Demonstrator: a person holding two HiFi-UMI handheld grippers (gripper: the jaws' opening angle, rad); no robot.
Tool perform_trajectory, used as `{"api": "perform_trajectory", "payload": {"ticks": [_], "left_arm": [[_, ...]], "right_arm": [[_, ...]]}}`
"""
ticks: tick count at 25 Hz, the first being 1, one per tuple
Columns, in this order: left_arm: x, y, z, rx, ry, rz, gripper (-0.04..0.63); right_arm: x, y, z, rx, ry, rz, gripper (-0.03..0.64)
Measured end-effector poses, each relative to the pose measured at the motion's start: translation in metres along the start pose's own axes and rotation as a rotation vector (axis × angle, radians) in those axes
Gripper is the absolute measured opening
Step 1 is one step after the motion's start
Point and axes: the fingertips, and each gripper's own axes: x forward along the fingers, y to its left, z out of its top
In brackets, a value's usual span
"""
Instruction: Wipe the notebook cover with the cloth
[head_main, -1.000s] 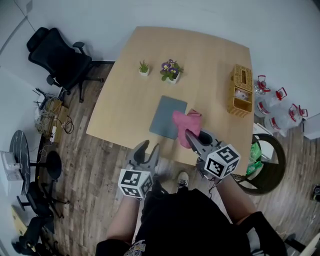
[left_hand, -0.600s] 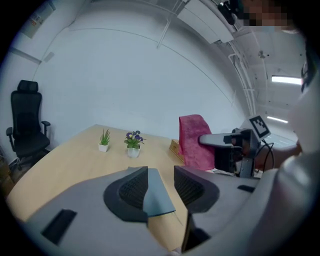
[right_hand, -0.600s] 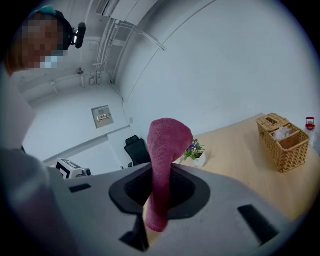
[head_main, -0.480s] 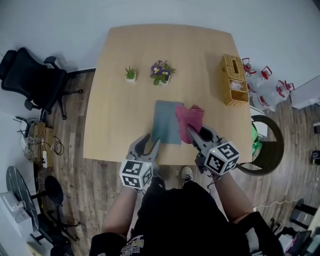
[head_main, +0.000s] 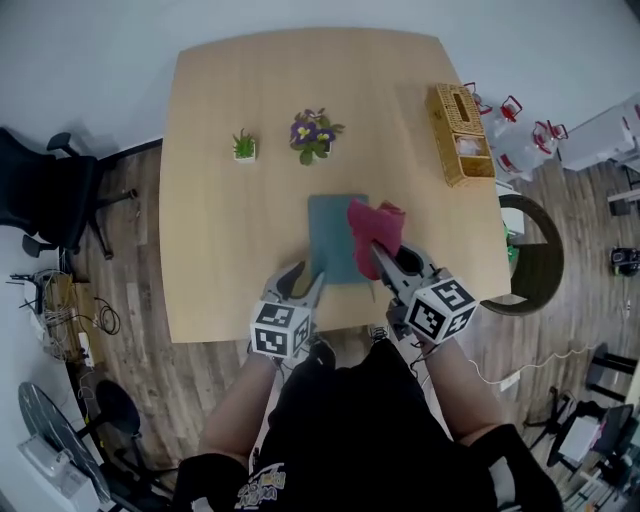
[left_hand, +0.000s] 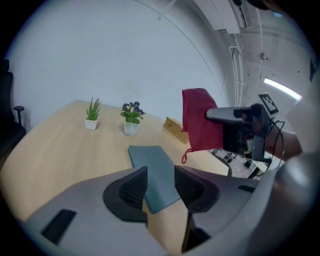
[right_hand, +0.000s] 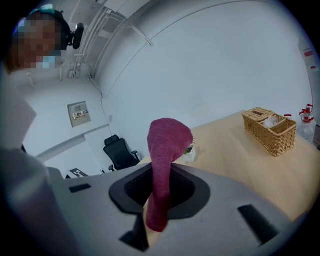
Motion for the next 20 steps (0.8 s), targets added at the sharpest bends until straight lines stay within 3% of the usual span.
{"api": "perform_trajectory", "payload": {"ticks": [10,20], "left_arm": [[0.031,0.022,-0.038,-0.064,0.133,-0.051,0.149],[0.052,0.032,-0.063,-0.130,0.215,0.021,0.150]], "right_arm": [[0.021,0.000,-0.027,0.018,0.076,-0.046,0.072],[0.051,-0.006,-0.079,0.016,0.257,0.068,0.072]]}}
